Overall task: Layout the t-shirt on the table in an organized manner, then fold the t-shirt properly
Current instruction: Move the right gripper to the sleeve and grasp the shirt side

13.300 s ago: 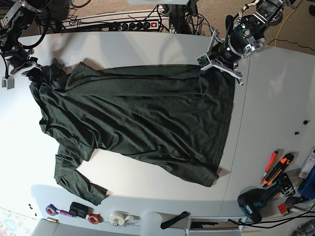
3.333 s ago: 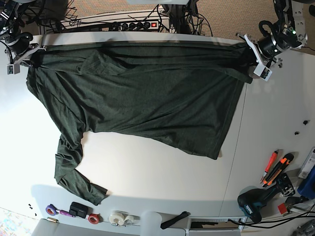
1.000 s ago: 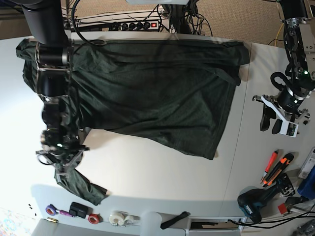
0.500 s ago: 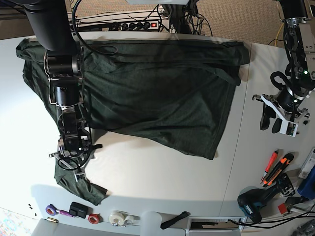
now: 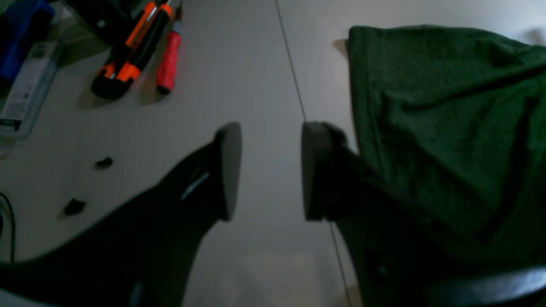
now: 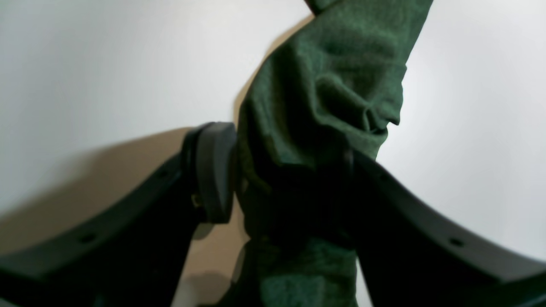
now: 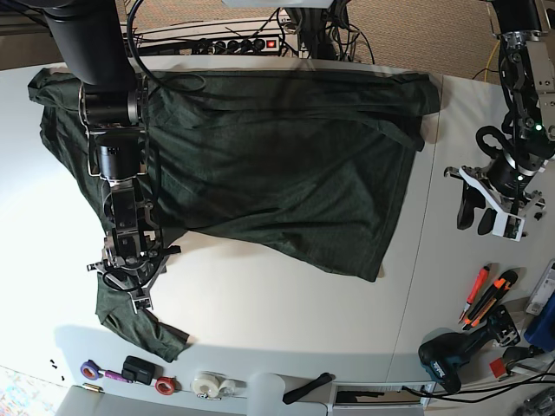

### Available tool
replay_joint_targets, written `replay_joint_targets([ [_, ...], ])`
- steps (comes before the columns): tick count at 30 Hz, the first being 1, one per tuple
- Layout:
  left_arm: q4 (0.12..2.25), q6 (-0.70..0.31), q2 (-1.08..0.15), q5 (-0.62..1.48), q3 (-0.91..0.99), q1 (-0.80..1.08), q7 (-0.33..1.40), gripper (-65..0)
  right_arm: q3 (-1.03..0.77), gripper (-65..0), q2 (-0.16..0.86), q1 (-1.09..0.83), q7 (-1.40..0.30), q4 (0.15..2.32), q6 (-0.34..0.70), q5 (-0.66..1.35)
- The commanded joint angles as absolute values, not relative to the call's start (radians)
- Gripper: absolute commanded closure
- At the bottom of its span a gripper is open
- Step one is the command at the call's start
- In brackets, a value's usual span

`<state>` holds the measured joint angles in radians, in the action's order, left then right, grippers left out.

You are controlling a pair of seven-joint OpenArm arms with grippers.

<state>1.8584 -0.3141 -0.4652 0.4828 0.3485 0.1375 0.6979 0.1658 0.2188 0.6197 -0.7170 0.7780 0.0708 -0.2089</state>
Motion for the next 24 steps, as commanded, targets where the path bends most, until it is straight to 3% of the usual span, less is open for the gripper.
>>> replay_joint_targets([
  [1,1.874,-0.315,-0.479,0.495,0.357,0.125,0.672,-24.0,0.165,-23.8,0.230,0.643,-0.719,0.790,0.070,-0.211],
  [4,1.874,-0.314,-0.479,0.494,0.357,0.125,0.672,-20.3,0.165,-1.0,0.231,0.649,-0.703,0.792,0.070,-0.241],
  [5,1.874,-0.314,-0.479,0.494,0.357,0.125,0.672,-18.6,0.165,0.0,0.231,0.654,-0.704,0.793,0.069,-0.255],
  [14,1.874,-0.315,-0.479,0.493,0.357,0.125,0.671,-16.7,0.162,0.0,0.340,0.664,-0.760,0.944,0.003,-0.246],
  [24,1.874,-0.315,-0.479,0.494,0.357,0.125,0.671,-16.7,0.143,0.0,0.494,0.610,-0.812,0.989,0.003,-0.146],
])
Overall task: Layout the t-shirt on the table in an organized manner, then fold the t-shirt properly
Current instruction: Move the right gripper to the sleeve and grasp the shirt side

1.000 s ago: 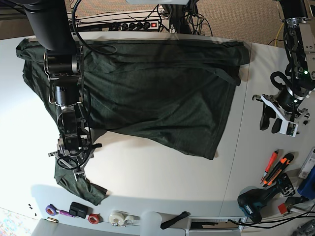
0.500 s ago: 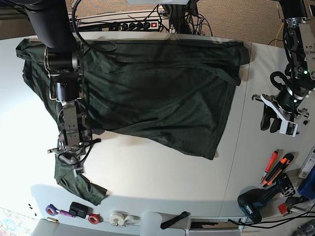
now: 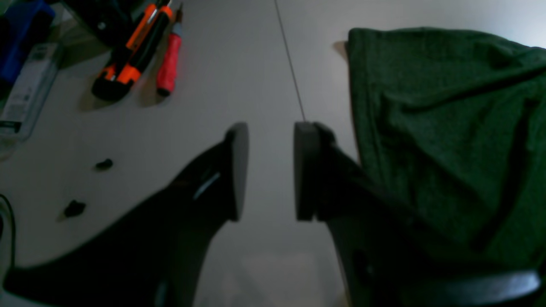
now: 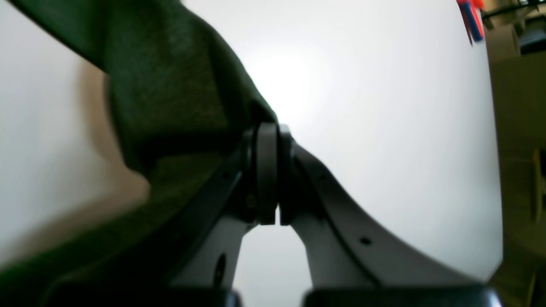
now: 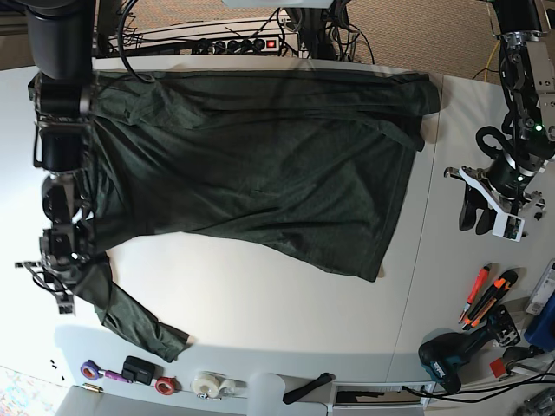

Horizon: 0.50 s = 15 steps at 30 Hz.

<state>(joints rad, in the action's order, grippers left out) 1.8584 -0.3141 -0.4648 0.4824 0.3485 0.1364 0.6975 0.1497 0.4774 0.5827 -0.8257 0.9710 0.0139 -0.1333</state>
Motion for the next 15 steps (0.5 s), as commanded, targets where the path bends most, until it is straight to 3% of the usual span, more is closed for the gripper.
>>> replay_joint_targets([
  [1,1.874,-0.315,-0.479,0.493,0.357,0.125,0.671,-16.7,0.130,0.0,0.500,0.594,-0.812,0.988,0.003,-0.147],
  [7,1.874,-0.342,-0.479,0.494,0.357,0.125,0.672,-16.7,0.013,0.0,0.505,0.492,-0.799,0.988,0.056,-0.108],
  [8,1.874,-0.342,-0.479,0.495,0.357,0.125,0.671,-16.7,-0.006,-3.0,0.504,0.477,-0.796,0.988,0.088,-0.083],
  [11,1.874,-0.341,-0.479,0.494,0.357,0.125,0.671,-16.7,-0.054,-22.6,0.504,0.445,-0.792,0.988,0.157,-0.012],
  [12,1.874,-0.341,-0.479,0.494,0.357,0.125,0.671,-16.7,-0.064,-25.8,0.504,0.441,-0.793,0.988,0.171,0.000],
  [15,1.874,-0.342,-0.479,0.494,0.357,0.125,0.671,-16.7,-0.084,-26.4,0.505,0.439,-0.766,0.988,0.176,0.004],
])
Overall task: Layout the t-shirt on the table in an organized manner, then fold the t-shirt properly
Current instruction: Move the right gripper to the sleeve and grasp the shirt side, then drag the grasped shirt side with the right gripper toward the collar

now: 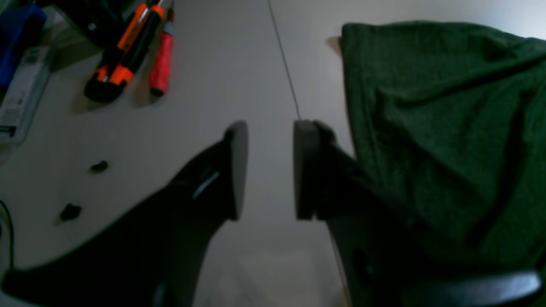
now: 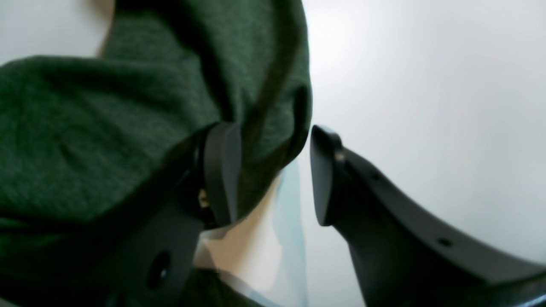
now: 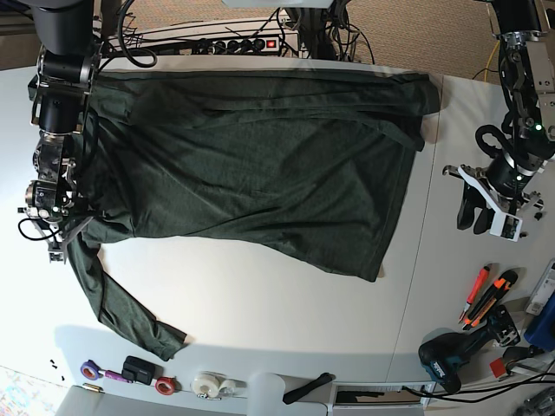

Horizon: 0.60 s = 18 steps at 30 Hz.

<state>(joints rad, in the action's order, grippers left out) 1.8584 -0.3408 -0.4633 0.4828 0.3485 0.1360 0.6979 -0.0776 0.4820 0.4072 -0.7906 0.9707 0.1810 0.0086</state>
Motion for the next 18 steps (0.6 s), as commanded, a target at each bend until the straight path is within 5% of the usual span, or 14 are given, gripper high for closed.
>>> replay_joint_targets([
  [1,1.874,-0.341,-0.479,0.494,0.357,0.125,0.671,-16.7,-0.090,-26.4,0.505,0.441,-0.736,0.988,0.176,0.004],
  [5,1.874,-0.342,-0.479,0.494,0.357,0.125,0.671,-16.7,-0.094,-26.3,0.511,0.471,-0.657,0.989,0.184,0.005],
  [10,1.874,-0.342,-0.479,0.494,0.357,0.125,0.671,-16.7,-0.094,-25.6,0.515,0.534,-0.767,0.989,0.250,0.017],
  [15,1.874,-0.396,-0.479,0.498,0.356,0.125,0.673,-15.5,-0.094,-0.7,0.521,0.513,-0.934,1.055,0.300,0.115],
  [18,1.874,-0.488,-0.479,0.586,0.355,0.125,0.695,-0.9,-0.095,0.0,0.521,0.441,-0.947,1.159,0.300,0.155],
])
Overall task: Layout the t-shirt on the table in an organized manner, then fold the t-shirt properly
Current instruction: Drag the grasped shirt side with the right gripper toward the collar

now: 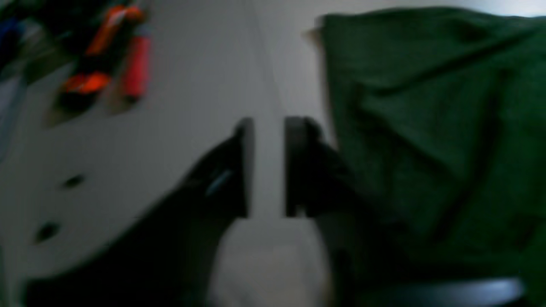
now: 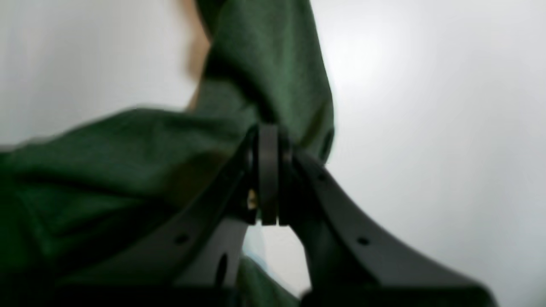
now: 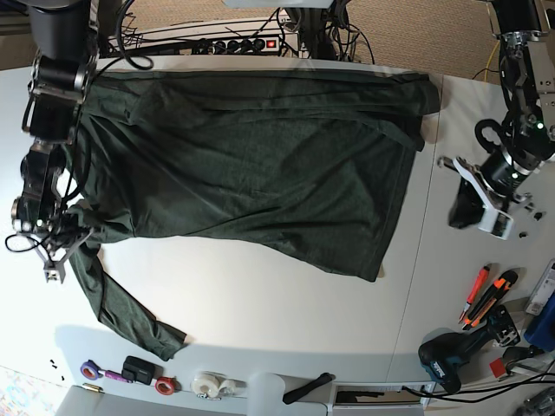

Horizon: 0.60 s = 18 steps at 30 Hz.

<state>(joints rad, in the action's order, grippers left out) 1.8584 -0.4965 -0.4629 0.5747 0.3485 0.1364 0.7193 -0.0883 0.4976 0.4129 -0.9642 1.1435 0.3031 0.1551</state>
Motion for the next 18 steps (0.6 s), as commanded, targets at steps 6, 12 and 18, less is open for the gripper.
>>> replay_joint_targets([
  [6,1.874,-0.550,-0.479,0.580,0.295,0.125,0.698,0.0,-0.110,0.0,0.521,0.244,-0.969,1.462,0.287,0.167],
  [12,1.874,-0.543,-0.480,0.514,0.265,0.125,0.699,0.0,-0.234,0.0,0.521,0.125,-0.971,1.562,0.253,0.110],
  [18,1.874,-0.544,-0.480,0.501,0.265,0.125,0.698,0.0,-0.457,0.0,0.507,0.093,-0.825,1.464,0.133,0.113],
])
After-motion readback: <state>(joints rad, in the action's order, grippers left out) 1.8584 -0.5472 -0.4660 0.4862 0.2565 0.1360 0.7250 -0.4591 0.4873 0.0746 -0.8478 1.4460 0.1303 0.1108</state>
